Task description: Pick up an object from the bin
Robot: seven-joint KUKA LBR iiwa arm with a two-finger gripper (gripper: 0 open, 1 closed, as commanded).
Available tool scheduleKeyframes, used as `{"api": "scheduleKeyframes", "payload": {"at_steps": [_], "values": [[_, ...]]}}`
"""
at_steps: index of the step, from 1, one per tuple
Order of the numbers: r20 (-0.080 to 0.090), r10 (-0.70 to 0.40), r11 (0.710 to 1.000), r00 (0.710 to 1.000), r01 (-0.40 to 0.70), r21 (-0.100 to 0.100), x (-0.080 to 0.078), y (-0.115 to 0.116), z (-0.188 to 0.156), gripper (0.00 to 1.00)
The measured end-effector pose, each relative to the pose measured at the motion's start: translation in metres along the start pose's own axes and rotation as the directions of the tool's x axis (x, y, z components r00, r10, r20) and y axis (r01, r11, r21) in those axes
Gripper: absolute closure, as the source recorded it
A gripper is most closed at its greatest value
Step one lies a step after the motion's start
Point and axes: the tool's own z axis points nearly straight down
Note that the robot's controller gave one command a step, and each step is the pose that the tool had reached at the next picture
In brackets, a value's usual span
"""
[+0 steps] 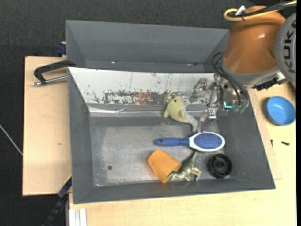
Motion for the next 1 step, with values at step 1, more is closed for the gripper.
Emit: {"api": "scheduleKeyframes", "payload": {"at_steps": [1], "values": [[0.013,-0.019,1.0,1.0,0.019,0.001,0.0463,-0.0569,0.1553,0.0]]}}
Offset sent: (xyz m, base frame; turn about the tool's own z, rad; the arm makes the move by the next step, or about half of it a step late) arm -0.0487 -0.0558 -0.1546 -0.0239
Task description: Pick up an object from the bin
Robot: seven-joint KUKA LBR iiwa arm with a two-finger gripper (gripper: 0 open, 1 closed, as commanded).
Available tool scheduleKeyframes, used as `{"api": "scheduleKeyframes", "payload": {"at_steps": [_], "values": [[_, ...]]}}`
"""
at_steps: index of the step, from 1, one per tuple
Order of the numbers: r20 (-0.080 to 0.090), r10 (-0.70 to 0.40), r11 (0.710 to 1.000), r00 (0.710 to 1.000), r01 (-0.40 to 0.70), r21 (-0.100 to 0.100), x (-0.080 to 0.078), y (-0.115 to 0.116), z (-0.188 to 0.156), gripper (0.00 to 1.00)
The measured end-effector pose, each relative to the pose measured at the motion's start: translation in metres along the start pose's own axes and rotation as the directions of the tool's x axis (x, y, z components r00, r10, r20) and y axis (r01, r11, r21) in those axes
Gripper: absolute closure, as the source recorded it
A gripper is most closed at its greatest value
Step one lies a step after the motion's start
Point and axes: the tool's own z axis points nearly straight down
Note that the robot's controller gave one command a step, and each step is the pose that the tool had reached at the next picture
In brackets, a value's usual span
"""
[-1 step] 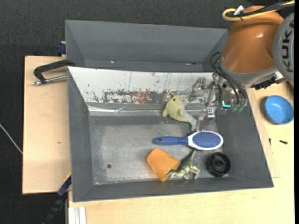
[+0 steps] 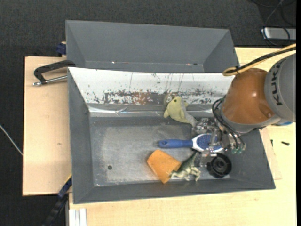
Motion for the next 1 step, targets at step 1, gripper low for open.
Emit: {"api": "scheduleKeyframes", "payload": {"at_steps": [1], "values": [[0.004,-0.055,0.999,0.999,0.055,0.002,-0.0116,-0.0106,-0.0329,0.0]]}}
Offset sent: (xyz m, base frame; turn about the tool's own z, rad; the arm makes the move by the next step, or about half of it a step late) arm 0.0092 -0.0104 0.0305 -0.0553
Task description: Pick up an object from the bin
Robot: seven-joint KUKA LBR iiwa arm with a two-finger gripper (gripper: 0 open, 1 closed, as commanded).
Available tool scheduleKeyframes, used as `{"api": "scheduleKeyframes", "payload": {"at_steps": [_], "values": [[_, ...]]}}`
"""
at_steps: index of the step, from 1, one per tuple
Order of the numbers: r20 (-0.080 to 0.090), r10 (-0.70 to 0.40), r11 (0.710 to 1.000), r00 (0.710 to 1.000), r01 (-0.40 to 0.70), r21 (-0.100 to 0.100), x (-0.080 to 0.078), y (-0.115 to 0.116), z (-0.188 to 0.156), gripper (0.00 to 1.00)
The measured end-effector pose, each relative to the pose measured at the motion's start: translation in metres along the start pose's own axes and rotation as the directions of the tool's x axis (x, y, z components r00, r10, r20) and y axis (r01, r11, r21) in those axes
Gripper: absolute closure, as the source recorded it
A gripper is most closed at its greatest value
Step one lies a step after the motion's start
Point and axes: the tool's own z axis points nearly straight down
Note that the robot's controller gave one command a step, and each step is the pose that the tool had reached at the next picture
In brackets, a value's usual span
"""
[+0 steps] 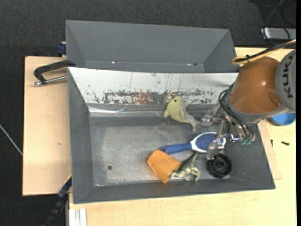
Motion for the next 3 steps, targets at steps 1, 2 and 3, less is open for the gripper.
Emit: {"api": "scheduleKeyframes", "payload": {"at_steps": [1,2,3], "values": [[-0.005,0.105,0.994,0.994,-0.105,-0.001,0.004,-0.003,-0.001,0.0],[-0.008,0.15,0.989,0.989,-0.15,-0.002,0.007,-0.004,0.032,0.0],[-0.006,0.15,0.989,0.989,-0.15,-0.001,0.006,-0.004,0.03,0.0]]}}
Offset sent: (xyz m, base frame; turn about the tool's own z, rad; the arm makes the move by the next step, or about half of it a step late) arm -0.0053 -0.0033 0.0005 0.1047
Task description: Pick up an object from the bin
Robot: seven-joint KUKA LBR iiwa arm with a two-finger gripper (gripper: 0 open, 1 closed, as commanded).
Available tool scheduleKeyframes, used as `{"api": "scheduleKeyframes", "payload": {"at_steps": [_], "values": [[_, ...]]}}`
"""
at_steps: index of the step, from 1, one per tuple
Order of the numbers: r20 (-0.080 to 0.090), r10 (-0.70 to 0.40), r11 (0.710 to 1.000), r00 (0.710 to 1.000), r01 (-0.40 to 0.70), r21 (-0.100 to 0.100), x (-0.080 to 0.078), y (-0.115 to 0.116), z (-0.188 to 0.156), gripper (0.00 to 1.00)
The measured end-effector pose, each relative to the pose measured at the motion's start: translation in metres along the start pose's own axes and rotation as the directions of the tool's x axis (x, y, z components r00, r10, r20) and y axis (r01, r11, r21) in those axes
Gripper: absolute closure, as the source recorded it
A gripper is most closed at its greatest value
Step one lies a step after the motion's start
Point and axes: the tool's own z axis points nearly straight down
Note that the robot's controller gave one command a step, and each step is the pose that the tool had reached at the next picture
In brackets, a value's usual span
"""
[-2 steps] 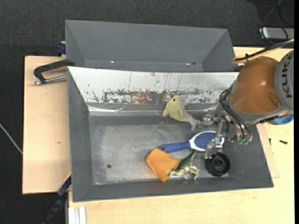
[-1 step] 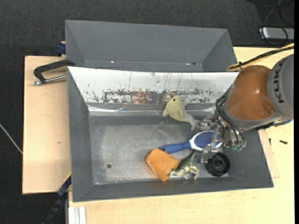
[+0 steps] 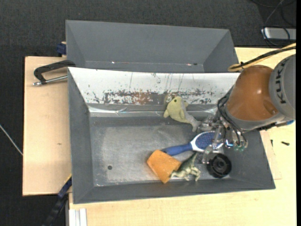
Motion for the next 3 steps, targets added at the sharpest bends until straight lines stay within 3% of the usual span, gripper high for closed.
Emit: {"api": "scheduleKeyframes", "payload": {"at_steps": [1,2,3], "values": [[0.004,0.0,1.0,1.0,0.0,0.001,-0.001,0.0,-0.001,1.0],[0.005,0.0,1.0,1.0,0.0,0.001,-0.003,0.0,-0.039,1.0],[0.01,0.0,1.0,1.0,0.0,0.002,-0.006,0.0,-0.114,1.0]]}}
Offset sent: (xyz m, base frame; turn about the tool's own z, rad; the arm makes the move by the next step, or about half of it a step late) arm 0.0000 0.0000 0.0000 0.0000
